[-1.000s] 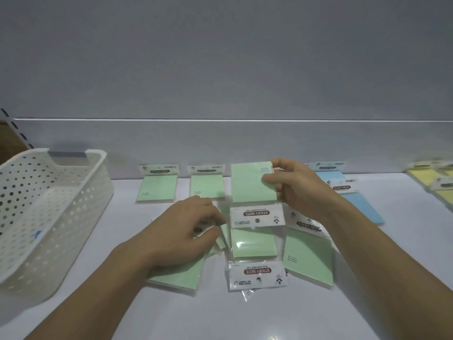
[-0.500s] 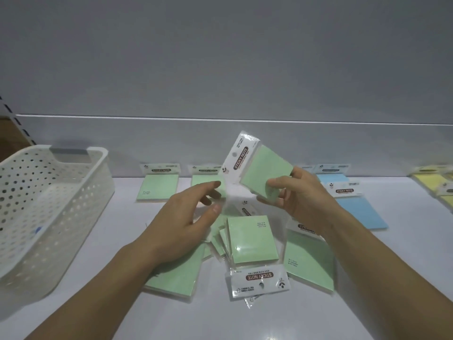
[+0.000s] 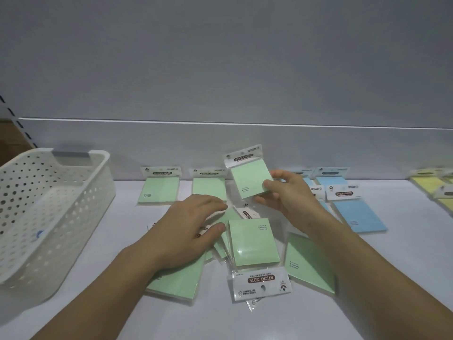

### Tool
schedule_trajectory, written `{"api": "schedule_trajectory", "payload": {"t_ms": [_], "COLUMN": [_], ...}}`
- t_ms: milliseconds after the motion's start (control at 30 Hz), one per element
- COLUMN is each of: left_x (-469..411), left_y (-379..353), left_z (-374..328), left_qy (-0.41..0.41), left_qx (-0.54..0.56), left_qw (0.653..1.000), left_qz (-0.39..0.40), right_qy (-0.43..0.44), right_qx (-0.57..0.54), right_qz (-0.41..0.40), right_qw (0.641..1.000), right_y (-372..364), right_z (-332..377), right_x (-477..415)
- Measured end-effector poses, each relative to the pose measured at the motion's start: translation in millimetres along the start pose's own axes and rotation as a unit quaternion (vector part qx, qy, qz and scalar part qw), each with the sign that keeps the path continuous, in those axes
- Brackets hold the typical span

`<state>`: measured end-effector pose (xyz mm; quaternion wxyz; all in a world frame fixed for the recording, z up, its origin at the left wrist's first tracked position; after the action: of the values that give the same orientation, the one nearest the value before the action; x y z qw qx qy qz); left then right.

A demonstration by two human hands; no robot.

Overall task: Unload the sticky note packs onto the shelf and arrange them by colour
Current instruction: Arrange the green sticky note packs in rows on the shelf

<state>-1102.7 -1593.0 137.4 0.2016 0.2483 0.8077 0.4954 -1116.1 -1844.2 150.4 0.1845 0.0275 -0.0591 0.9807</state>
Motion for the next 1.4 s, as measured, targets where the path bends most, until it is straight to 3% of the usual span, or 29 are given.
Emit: {"api": "schedule_trajectory", "payload": {"t_ms": [100,267,300,433,567,767,1033,1200,1400], "left_x": [-3,-3,-3,-5,-4,-2,-1,-1,-2], "left_y": [-2,-5,-5,-4,-4,-5,-5,-5,-5], "left_z": [9,18,17,15,19,23,25,23,23], "left_qy": [0.046,0.081,0.082,0.086,0.092,0.101,0.115,0.117,0.127], "left_qx": [-0.035,-0.041,-0.044,-0.057,-0.064,-0.064,-0.069,-0.073,-0.078], "left_qw": [0.998,0.995,0.995,0.994,0.993,0.992,0.990,0.990,0.988], "left_qz": [0.008,0.041,0.032,0.017,0.032,0.039,0.043,0.036,0.043], "right_qy": [0.073,0.170,0.184,0.211,0.194,0.188,0.257,0.261,0.262], "right_qx": [0.146,0.322,0.365,0.585,0.635,0.646,0.616,0.582,0.581], "right_qz": [-0.057,-0.043,-0.040,-0.032,-0.019,0.013,0.081,0.097,0.094], "right_qw": [0.985,0.930,0.912,0.782,0.748,0.740,0.741,0.764,0.765], "right_y": [1,-2,-3,-4,-4,-5,-1,-1,-2], "right_z": [-7,-11,-11,-14,-20,-23,-25,-26,-25], "right_x": [-4,-3,-4,-8,-9,-5,4,1,3]}}
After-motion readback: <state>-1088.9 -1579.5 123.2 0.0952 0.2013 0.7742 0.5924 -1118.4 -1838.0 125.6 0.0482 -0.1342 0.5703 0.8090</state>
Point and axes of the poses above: each hand's wrist, its own x-axis away from the middle knuckle, its own y-axis out of the back of the hand, z = x × y, the point moved 1 cm from there along -x, towards the middle knuckle, and after that the axes turned 10 degrees about y, right-handed, at the moved point
